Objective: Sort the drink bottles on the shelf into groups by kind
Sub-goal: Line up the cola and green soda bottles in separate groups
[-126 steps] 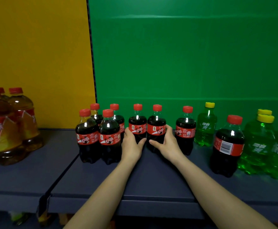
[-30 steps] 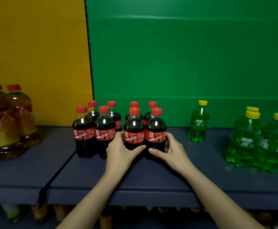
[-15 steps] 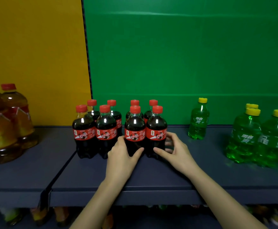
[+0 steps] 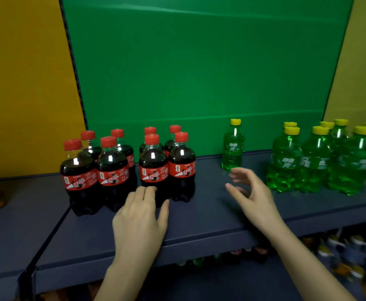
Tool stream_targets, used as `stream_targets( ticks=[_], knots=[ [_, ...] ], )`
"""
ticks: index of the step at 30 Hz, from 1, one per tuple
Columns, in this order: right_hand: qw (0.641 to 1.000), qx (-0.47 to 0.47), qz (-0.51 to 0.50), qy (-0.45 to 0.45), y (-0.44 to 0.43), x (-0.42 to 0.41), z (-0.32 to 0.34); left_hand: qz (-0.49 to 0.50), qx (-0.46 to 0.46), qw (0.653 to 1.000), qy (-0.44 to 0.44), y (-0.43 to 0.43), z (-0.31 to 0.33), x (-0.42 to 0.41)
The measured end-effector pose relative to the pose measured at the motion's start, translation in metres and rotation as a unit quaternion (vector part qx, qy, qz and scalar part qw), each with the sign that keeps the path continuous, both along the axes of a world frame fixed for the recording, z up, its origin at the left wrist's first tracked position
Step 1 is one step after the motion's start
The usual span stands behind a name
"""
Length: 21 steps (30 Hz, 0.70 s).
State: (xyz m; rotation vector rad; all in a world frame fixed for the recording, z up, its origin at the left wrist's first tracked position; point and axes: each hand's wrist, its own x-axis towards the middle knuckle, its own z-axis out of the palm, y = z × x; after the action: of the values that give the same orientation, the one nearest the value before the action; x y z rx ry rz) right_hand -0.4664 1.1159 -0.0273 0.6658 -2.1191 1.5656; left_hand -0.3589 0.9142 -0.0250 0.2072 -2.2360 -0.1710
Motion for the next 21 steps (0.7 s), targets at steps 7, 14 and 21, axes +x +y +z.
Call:
stream_targets(
  ticks=[7,14,21],
  knots=[
    [0.987,0.021,-0.157,0.033,0.085,-0.01,0.009,-0.139,-0.006,0.99,-0.037,0.057,0.022,-0.03],
    [0.963,0.188,-0.19,0.02,0.118,-0.03,0.014,-0.154,0.046,0.97,-0.18,0.102,0.032,-0.107],
    [0.953,0.257,-0.153,0.042,0.119,-0.042,0.015,-0.15,0.202,0.942,-0.222,0.12,0.041,-0.2]
  ],
)
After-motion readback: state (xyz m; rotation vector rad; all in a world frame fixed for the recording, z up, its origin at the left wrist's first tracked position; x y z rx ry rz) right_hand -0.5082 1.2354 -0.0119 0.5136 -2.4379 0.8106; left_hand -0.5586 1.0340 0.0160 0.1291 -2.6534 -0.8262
